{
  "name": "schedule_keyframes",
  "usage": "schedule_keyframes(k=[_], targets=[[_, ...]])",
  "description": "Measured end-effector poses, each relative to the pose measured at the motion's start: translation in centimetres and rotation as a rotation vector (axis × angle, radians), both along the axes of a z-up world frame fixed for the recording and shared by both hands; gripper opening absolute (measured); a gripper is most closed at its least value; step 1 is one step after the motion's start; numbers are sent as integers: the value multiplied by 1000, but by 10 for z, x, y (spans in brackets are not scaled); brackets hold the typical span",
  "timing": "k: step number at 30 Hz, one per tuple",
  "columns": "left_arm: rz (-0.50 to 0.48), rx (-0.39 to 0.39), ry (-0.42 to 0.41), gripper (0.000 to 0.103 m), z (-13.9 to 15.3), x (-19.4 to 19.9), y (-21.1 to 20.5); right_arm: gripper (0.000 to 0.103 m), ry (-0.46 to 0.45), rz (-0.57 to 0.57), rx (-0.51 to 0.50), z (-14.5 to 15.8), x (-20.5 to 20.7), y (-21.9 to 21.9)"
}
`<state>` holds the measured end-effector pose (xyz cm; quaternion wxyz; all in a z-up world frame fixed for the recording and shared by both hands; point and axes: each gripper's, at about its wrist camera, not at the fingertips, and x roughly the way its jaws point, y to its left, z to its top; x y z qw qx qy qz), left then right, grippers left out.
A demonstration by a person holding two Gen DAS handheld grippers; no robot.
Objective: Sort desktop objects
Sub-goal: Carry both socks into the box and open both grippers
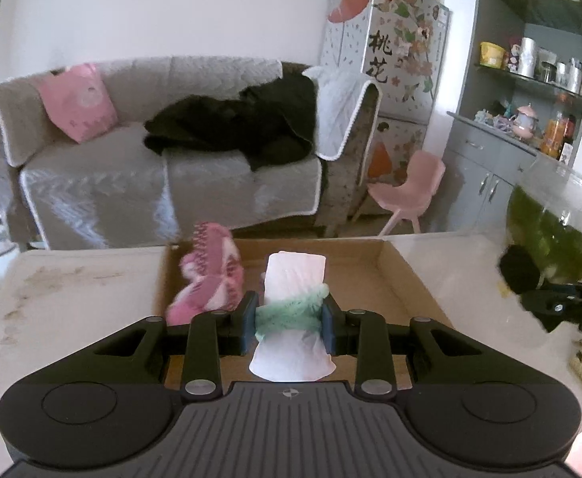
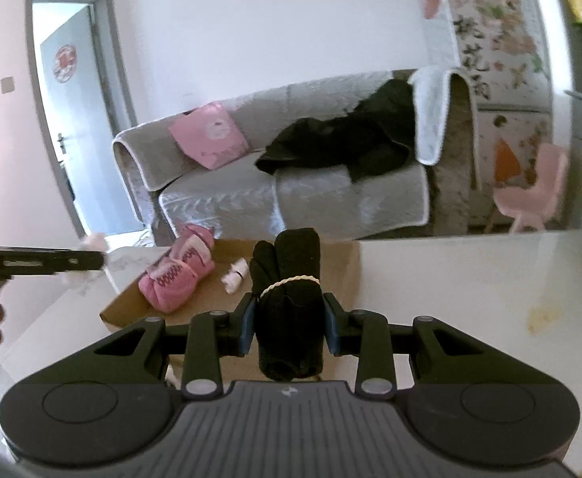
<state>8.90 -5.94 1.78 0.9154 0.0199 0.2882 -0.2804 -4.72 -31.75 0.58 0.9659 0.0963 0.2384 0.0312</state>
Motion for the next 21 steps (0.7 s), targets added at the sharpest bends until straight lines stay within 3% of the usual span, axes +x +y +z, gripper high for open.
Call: schedule_keyframes(k=[8, 14, 21], targets=[[-13, 77, 73, 39, -29, 56, -50, 31, 29, 56, -34, -2, 59, 12], [-9, 99, 145, 39, -51, 84, -61, 31, 87, 76, -67, -16, 97, 23], [20, 164, 170, 39, -73, 99, -69, 31, 181, 97, -69, -34, 142, 33]])
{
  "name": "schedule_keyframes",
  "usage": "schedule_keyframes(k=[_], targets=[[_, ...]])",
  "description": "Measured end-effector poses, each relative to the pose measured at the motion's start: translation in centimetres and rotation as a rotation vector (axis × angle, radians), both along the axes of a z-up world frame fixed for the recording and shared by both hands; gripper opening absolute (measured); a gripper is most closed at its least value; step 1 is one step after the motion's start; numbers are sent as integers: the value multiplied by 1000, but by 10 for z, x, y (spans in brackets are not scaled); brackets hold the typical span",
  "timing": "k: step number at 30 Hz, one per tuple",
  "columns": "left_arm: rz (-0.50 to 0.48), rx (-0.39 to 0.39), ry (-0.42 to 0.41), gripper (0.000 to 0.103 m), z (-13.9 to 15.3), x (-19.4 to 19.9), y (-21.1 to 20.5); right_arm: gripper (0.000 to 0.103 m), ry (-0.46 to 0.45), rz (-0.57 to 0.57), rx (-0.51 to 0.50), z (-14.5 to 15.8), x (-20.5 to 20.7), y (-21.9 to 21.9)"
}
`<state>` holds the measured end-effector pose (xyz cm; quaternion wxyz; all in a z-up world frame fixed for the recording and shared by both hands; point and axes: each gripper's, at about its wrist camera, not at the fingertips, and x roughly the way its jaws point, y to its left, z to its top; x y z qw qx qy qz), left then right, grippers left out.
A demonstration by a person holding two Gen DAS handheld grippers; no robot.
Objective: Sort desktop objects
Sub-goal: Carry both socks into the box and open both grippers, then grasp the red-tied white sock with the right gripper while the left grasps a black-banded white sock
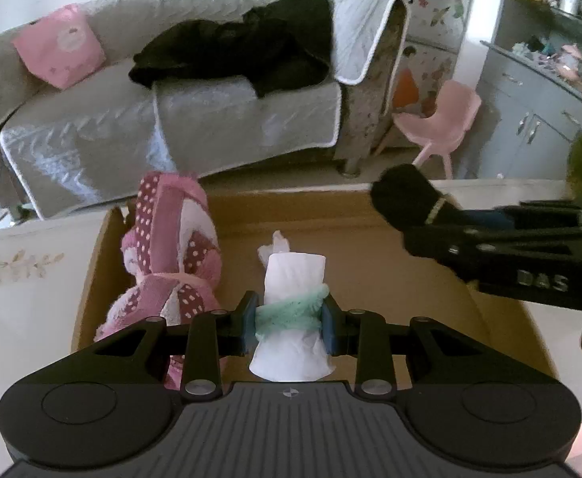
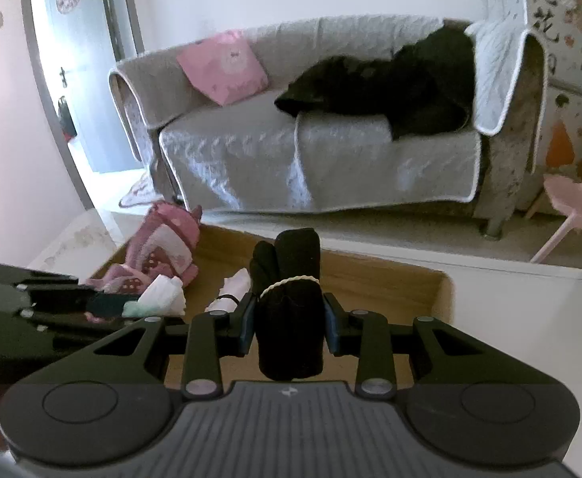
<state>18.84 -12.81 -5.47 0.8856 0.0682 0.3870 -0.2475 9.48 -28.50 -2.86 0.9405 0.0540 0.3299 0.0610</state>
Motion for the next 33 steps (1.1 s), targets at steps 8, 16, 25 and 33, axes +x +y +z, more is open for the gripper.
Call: schedule_keyframes(k=[8, 16, 25, 33], targets=[[49, 19, 20, 39, -14, 16, -1, 31, 87, 1, -5, -20, 31, 18], [22, 65, -17, 42, -17, 6, -8, 31, 129, -6, -50, -32, 40, 29], [6, 67, -16, 89, -14, -2, -15, 54, 100, -30, -39, -22, 39, 24], [-6, 53, -84, 96, 24, -56, 28, 56, -53, -28, -29, 38, -52, -11]])
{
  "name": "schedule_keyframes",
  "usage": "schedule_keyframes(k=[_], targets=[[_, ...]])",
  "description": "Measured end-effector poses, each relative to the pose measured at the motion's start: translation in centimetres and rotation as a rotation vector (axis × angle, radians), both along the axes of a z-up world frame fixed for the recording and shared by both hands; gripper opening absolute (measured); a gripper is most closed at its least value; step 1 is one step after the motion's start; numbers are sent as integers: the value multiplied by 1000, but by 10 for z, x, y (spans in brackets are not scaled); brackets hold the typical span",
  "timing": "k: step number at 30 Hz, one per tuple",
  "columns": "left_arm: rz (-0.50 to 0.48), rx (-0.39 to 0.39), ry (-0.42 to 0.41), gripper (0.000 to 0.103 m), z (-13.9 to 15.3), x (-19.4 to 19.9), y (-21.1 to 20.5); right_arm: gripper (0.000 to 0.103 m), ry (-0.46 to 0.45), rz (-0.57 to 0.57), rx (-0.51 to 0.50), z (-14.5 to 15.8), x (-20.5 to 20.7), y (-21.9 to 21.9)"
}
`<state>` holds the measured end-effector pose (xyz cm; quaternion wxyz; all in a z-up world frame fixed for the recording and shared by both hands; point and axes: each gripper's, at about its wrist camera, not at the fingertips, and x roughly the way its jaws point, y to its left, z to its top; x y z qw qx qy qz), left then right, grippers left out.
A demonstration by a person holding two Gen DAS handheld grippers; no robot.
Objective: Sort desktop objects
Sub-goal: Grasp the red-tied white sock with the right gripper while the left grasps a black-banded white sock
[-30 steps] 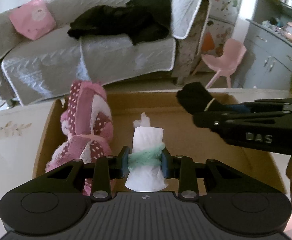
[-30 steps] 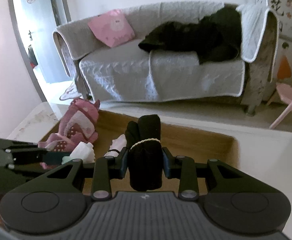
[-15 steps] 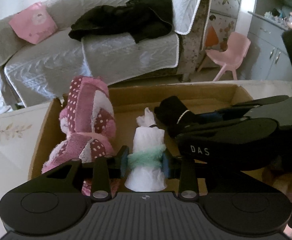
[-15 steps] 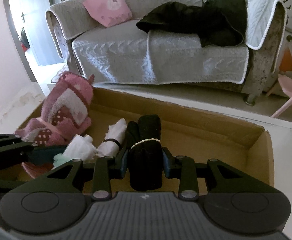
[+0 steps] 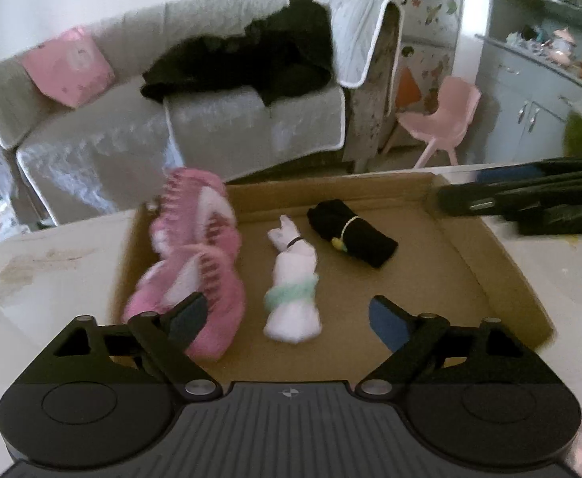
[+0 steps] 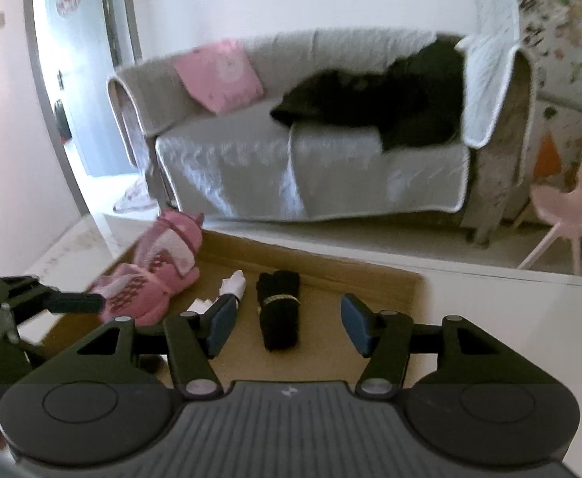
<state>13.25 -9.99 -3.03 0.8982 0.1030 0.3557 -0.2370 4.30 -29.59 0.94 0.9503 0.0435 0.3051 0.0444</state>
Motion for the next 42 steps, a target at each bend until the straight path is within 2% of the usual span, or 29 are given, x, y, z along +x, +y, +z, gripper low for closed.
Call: schedule_keyframes(k=[2, 7, 10, 13, 15, 17, 25, 31, 42], targets=[[11, -31, -7, 103, 11, -20, 21, 59, -24, -9, 18, 8, -33, -13], [45, -118, 13, 103, 21, -61, 67, 65, -37, -34, 24, -4, -113, -22], [55, -166, 65, 103, 13, -80, 84, 65, -21, -49, 8, -23, -137, -20], [74, -166, 109, 103, 0, -92, 89, 65, 1, -76, -32, -41, -153, -15], [77, -161, 135, 103, -9, -97, 90, 65, 16, -71, -23, -52, -162, -13], [75, -142, 144, 103, -19, -101, 88, 65, 34, -76, 4, -61, -163, -14], [71, -116, 206, 103, -53, -96, 87, 63, 33, -91, -2, -82, -156, -9], [72, -130, 225, 103, -59, -92, 82, 61, 34, -79, -21, -88, -156, -12], [116, -67, 200, 103, -63, -89, 70, 52, 58, -53, -27, -101, -163, -7]])
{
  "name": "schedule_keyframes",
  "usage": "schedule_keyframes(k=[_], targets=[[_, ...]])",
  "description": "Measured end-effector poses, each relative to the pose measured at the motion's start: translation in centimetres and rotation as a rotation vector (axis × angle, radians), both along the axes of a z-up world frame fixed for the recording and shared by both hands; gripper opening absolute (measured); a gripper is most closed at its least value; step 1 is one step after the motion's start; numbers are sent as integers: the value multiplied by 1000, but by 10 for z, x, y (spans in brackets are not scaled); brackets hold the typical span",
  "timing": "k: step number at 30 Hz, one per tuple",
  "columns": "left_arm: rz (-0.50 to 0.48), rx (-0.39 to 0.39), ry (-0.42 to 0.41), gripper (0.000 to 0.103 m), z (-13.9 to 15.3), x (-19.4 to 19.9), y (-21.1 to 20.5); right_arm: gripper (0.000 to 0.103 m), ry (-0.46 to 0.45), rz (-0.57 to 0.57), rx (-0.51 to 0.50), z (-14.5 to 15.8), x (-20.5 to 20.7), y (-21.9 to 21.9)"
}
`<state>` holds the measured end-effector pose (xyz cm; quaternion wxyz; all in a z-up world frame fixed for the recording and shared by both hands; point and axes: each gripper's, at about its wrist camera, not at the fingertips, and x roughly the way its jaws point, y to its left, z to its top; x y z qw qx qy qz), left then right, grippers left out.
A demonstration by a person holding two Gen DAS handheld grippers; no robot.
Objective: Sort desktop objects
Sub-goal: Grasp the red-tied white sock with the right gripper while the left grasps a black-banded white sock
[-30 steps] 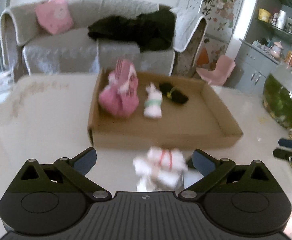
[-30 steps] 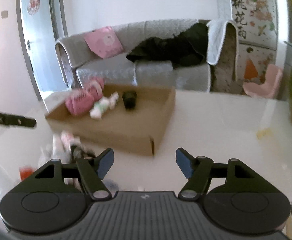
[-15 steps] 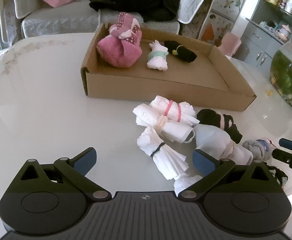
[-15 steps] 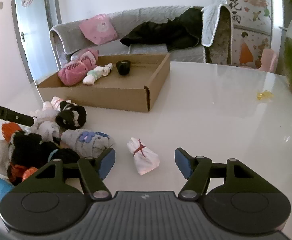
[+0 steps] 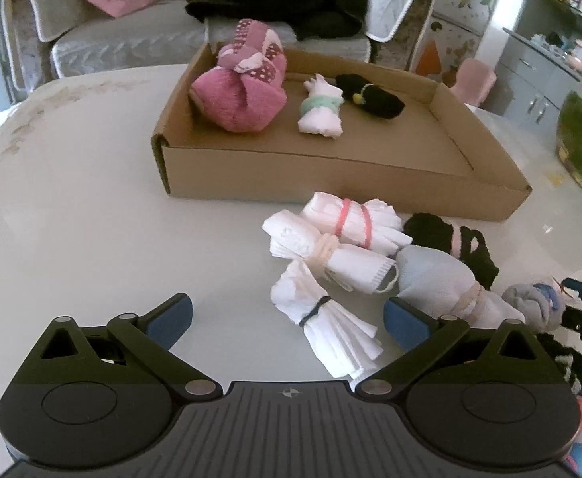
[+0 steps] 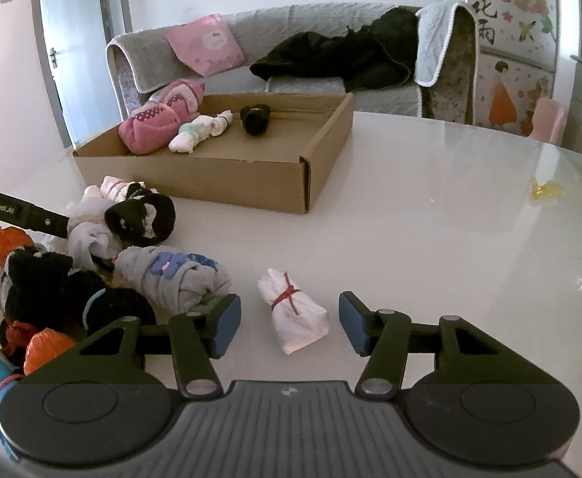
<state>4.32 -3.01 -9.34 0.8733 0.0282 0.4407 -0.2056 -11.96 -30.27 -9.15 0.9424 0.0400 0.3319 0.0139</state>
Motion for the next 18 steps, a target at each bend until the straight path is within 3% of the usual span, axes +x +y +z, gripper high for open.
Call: schedule_keyframes(k=[7, 11, 13, 15, 18], targets=[[35, 73, -19, 102, -2, -2, -3, 41, -3, -14, 16, 1, -2, -2], [43, 128, -48, 97, -4, -5, -12, 33, -5, -21, -34, 0, -2, 3], [32, 126, -64, 88, -2, -8, -16, 25, -6, -17, -42, 0, -2, 5], [11, 119, -78, 67, 1, -13, -18, 25, -7, -13, -46, 0, -2, 6], [0, 112, -88, 44, 3, -17, -19, 24, -14, -9, -73, -1, -3, 11]])
